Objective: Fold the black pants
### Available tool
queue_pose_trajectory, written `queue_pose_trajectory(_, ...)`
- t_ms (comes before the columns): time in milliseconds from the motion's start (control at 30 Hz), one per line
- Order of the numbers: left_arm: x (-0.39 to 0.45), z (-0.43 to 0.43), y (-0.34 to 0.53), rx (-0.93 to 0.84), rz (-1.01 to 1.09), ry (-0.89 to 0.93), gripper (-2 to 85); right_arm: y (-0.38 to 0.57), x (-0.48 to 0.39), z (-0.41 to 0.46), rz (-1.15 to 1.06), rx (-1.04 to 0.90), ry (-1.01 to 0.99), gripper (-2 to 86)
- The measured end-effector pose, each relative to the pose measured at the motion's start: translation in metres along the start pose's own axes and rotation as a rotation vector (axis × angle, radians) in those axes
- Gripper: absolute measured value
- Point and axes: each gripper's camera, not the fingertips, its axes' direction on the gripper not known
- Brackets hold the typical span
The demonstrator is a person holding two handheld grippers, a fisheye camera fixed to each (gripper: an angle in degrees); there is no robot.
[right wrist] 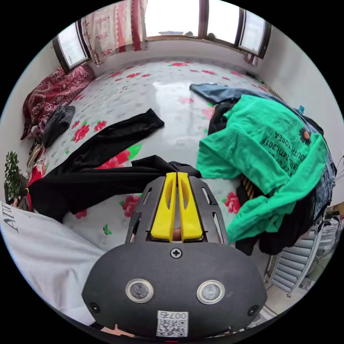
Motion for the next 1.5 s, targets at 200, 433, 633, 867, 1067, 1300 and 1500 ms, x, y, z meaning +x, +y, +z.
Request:
queue_pose_trajectory(200,-0.033,0.003,0.014,-0.017,0.0,0.253,2.1,0.031,0.038,-0.026,0.068,-0.008,0.01,4.5)
queue_pose_trajectory(433,-0.082,0.001,-0.036,0.043,-0.182,0.181,8.6,-0.125,-0.012,0.018,-0.06,0.139,-0.259,9.0)
queue_pose_trajectory(633,-0.032,0.065,-0.117,-0.162,-0.023,0.186,11.2,-0.28,-0.094,0.129,-0.104,-0.056,-0.333,10.6)
queue_pose_trajectory(867,0.021,0.13,-0.149,-0.458,0.117,0.045,1.4,-0.324,-0.141,0.194,-0.057,-0.113,-0.057,8.5)
queue_pose_trajectory(1067,0.011,0.123,-0.154,-0.458,0.167,0.092,-0.9,-0.334,-0.121,0.148,-0.188,0.007,-0.266,0.8)
queue_pose_trajectory(1300,0.009,-0.016,-0.124,0.125,0.147,0.202,-0.7,-0.261,-0.038,-0.058,-0.264,0.62,-0.483,0.1)
queue_pose_trajectory(1500,0.049,-0.019,-0.09,0.084,0.354,0.117,6.0,-0.182,0.086,-0.002,0.119,0.326,-0.31,1.8)
